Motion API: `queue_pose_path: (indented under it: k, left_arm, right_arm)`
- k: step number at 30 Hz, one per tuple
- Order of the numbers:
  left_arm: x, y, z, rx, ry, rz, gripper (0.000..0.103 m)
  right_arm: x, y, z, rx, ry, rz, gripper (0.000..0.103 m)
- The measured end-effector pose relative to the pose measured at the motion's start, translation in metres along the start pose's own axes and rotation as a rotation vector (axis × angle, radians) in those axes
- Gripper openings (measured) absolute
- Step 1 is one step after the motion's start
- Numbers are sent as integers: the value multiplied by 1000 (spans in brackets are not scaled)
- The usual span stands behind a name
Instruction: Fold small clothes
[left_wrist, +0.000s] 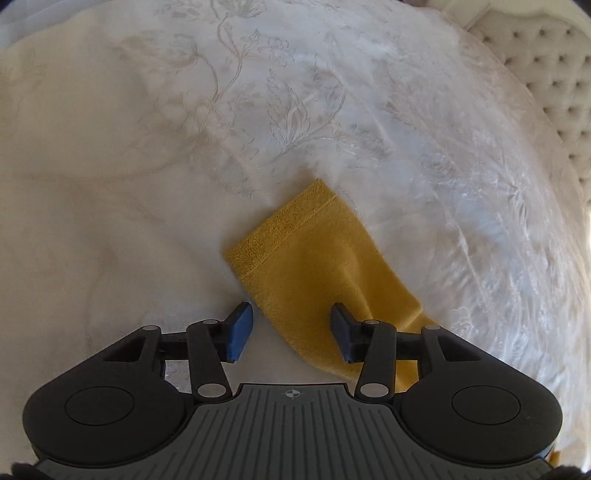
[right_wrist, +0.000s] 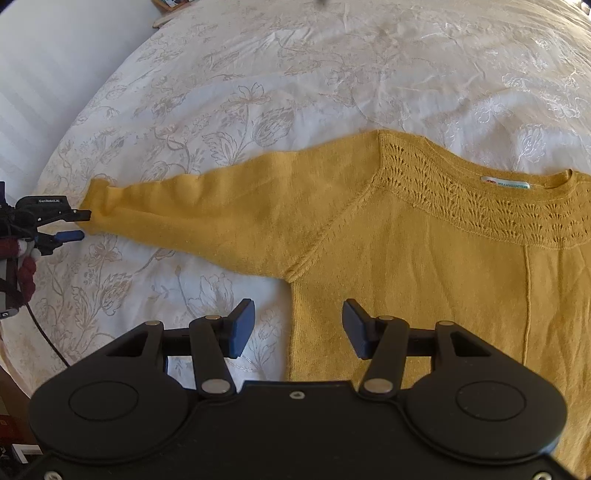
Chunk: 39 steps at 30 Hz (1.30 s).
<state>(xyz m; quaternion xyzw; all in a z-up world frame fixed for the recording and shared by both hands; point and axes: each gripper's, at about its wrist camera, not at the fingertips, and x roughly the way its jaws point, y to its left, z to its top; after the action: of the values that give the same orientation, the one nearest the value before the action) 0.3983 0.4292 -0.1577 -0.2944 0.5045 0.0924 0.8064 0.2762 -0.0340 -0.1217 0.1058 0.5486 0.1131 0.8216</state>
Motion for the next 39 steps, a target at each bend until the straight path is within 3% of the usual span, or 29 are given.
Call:
queue_pose_path:
  k: [5, 6, 7, 9, 11, 13, 15, 17, 19, 22, 26, 29, 33, 39]
  left_arm:
    - [11, 11, -3, -208, -93, -112, 46]
    - [10, 11, -4, -225, -106, -122, 21]
    - [8, 11, -5, -236, -100, -126, 9]
    - [-9, 4, -8, -219, -141, -105, 9]
    - [-40, -4, -12, -184, -235, -69, 9]
    - [-70, -4, -16, -230, -300, -71, 9]
    - [-84, -3, -17, -245, -309, -76, 9]
    - [-83, -7, -18, -171, -316, -21, 10]
    - [-67, -9, -16, -97, -273, 29, 14]
    - [-41, -6, -20, -85, -207, 172, 18]
    - [-47, 9, -30, -155, -304, 261, 22]
    - [-56, 2, -35, -124, -339, 316, 25]
    - [-67, -30, -53, 17, -351, 279, 27]
    - [-77, -102, -110, 209, -328, 148, 34]
  right_arm:
    - [-6, 0, 0, -7, -8, -1, 59]
    - [-7, -1, 0, -7, -9, -3, 59]
    - [-8, -2, 0, -5, -10, -5, 59]
    - [-10, -4, 0, -2, -11, -9, 59]
    - [-10, -6, 0, -1, -10, -14, 59]
    - [-9, -7, 0, -4, -9, -19, 59]
    - [-5, -8, 1, 1, -9, -12, 59]
    - [-1, -7, 1, 8, -5, 3, 59]
    - [4, -6, 1, 10, -3, 16, 59]
    - [9, -2, 0, 0, 9, 21, 59]
    - [3, -3, -2, -7, -7, 18, 59]
    - [-6, -14, -5, 5, -22, -8, 59]
    - [-18, -43, -13, 51, -43, -58, 59]
    - [-45, -106, -26, 136, -78, -124, 59]
